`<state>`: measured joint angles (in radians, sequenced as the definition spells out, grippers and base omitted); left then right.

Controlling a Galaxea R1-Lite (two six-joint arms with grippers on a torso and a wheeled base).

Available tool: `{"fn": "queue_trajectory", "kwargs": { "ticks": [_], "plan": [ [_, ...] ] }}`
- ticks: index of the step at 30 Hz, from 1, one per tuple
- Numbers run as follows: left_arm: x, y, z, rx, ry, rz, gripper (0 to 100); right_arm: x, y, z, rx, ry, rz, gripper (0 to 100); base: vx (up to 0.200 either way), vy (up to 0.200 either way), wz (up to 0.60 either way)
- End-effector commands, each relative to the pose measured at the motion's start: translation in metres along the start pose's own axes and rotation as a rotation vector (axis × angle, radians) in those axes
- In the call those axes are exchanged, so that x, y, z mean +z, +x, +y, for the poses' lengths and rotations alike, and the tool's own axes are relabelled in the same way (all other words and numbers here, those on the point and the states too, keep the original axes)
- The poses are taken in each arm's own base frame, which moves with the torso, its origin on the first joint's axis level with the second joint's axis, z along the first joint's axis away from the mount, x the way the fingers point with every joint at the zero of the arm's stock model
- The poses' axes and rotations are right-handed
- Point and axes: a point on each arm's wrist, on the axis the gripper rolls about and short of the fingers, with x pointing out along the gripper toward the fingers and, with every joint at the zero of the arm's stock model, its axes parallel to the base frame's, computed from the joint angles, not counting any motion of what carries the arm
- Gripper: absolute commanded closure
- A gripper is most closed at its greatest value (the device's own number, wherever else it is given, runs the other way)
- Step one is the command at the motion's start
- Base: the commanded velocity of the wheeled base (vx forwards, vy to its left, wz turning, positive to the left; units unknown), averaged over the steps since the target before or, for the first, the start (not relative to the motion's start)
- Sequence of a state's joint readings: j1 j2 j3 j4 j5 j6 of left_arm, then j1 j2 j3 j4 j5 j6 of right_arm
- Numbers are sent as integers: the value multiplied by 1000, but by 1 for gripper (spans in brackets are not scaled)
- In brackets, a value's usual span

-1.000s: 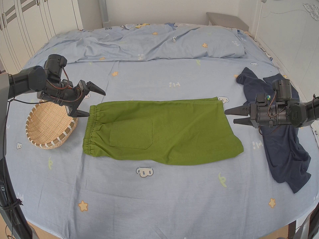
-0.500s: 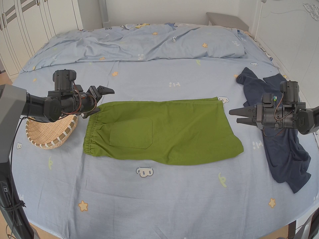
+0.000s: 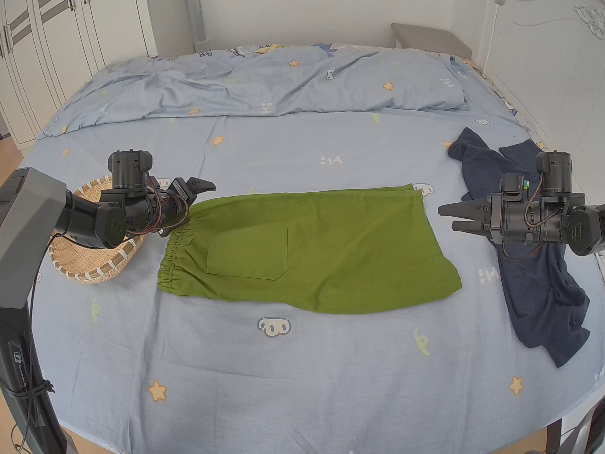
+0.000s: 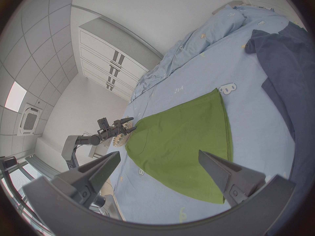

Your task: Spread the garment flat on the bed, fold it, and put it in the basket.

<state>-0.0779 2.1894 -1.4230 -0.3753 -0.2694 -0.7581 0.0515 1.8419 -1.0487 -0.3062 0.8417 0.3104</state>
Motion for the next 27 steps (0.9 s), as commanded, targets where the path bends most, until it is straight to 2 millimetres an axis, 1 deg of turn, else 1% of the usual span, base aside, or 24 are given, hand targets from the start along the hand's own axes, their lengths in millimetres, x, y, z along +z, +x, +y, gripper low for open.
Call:
{"fn": "queue_trajectory", "kwargs": {
  "ticks": [1,2,3,4,5,6,7,9,10,11,13,14,15,16,17,21,22,27],
  "plan": [
    [6,-32,-17,-41,13,-33,0,0,-1,2,3,-5,-2,0,0,0,0],
    [6,-35,-18,-46,15,-36,0,0,-1,2,3,-4,-1,0,0,0,0],
    [6,-46,-22,-65,20,-47,0,0,-1,2,3,-4,-1,0,0,0,0],
    [6,-49,-21,-66,19,-46,0,0,-1,2,4,-3,0,0,0,0,0],
    [3,-57,-20,-70,20,-47,0,0,-1,3,4,-6,0,0,0,0,0],
    [3,-59,-19,-72,21,-47,0,0,-1,3,6,-7,-1,0,0,0,0],
    [1,-72,-15,-77,19,-48,0,0,-1,3,5,-6,0,0,0,0,0],
    [-6,-82,-9,-93,21,-27,0,0,-2,5,7,-12,-2,0,0,0,0],
    [-7,-82,-9,-93,20,-25,0,0,-2,5,8,-11,-3,0,0,0,0],
    [-14,-89,-3,-114,21,-7,0,0,-3,6,8,-14,-4,0,0,0,0],
    [-23,-93,4,-121,19,8,0,0,-3,6,8,-15,-5,0,0,0,0],
    [-26,-93,7,-118,18,11,0,0,-3,6,8,-15,-5,0,0,0,0],
    [-33,-93,14,-110,16,16,0,0,-3,6,8,-15,-5,0,0,0,0],
    [-34,-93,15,-109,16,17,0,0,-3,7,10,-15,-4,0,0,0,0],
    [-35,-93,20,-114,22,3,0,0,-3,7,10,-15,-4,0,0,0,0],
    [-35,-85,34,-111,15,6,0,0,-5,11,13,-21,-6,0,0,0,0],
    [-35,-85,34,-111,15,6,0,0,-5,11,13,-21,-6,0,0,0,0],
    [-41,-71,50,-82,19,41,0,0,-5,12,15,-25,-7,0,0,0,0]
  ]
}}
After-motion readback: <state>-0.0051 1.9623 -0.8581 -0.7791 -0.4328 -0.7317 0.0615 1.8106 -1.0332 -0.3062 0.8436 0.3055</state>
